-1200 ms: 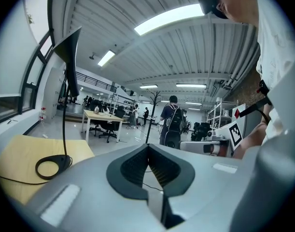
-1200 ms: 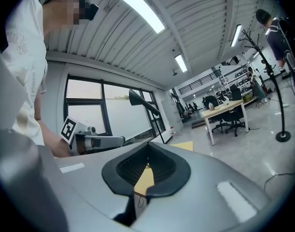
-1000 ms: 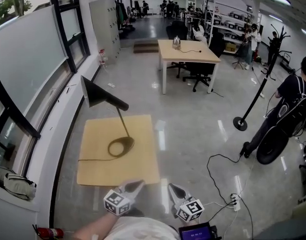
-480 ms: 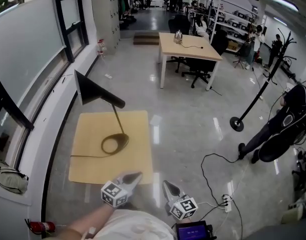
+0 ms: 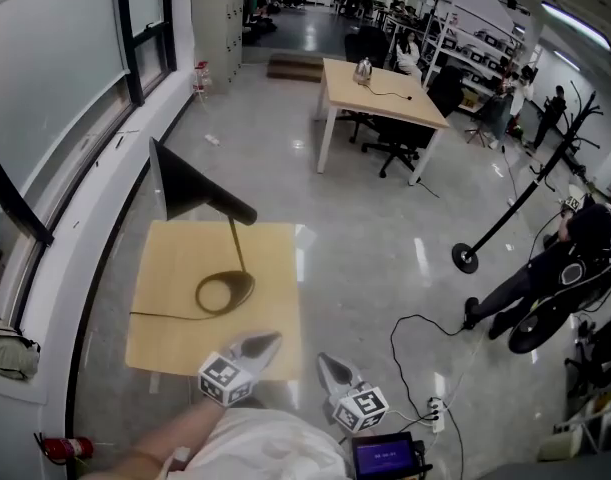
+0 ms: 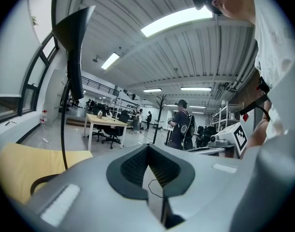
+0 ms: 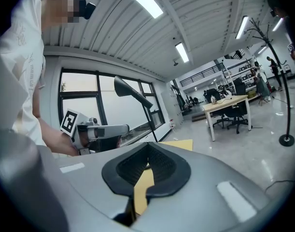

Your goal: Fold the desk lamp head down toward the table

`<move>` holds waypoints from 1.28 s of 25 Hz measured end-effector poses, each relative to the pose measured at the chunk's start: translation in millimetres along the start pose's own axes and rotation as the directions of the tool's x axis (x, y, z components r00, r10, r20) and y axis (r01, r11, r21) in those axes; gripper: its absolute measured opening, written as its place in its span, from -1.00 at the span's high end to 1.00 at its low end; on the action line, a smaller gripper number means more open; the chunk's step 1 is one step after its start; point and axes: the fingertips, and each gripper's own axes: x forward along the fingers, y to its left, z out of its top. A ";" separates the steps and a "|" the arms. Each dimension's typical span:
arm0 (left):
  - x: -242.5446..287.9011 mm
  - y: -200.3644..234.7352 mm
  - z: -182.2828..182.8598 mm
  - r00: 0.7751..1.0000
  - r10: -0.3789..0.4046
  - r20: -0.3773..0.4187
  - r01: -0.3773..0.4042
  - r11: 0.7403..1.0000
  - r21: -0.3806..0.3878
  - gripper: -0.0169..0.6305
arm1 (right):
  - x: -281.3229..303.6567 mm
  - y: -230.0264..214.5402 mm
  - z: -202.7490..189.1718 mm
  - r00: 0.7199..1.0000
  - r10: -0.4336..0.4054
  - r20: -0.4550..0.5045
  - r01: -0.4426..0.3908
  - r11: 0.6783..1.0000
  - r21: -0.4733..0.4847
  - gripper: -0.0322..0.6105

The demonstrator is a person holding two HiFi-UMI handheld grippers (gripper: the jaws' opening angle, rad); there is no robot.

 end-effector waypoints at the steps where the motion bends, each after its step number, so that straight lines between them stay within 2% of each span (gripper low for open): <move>1: 0.3 5.8 2.6 1.000 0.003 0.006 -0.003 1.000 0.001 0.94 | 6.1 -0.7 3.0 1.000 0.001 -0.003 -0.001 1.000 -0.009 0.86; 6: 5.4 33.6 9.5 0.999 0.012 0.033 -0.013 1.000 0.025 0.94 | 33.2 -1.6 16.8 1.000 0.013 -0.009 -0.014 0.998 -0.059 0.86; 15: 4.5 62.0 39.3 0.995 0.036 0.091 -0.037 0.999 0.012 0.94 | 61.8 -5.5 30.8 0.998 0.049 -0.050 -0.055 0.991 -0.123 0.86; 24: 3.4 80.5 57.8 0.985 0.146 0.095 -0.150 0.988 0.035 0.94 | 101.4 -21.1 44.7 0.985 0.160 -0.069 -0.168 0.977 -0.133 0.86; 27: 7.0 96.7 55.6 0.971 0.222 0.088 -0.225 0.974 0.029 0.94 | 118.4 -32.3 50.2 0.973 0.218 -0.082 -0.227 0.965 -0.131 0.86; 29: 9.5 106.6 60.1 0.956 0.281 0.086 -0.282 0.959 -0.001 0.94 | 129.7 -35.8 52.2 0.959 0.266 -0.102 -0.278 0.952 -0.129 0.86; 32: 19.6 103.8 64.2 0.943 0.320 0.091 -0.319 0.947 -0.021 0.94 | 139.9 -45.5 53.8 0.937 0.317 -0.148 -0.336 0.932 -0.137 0.86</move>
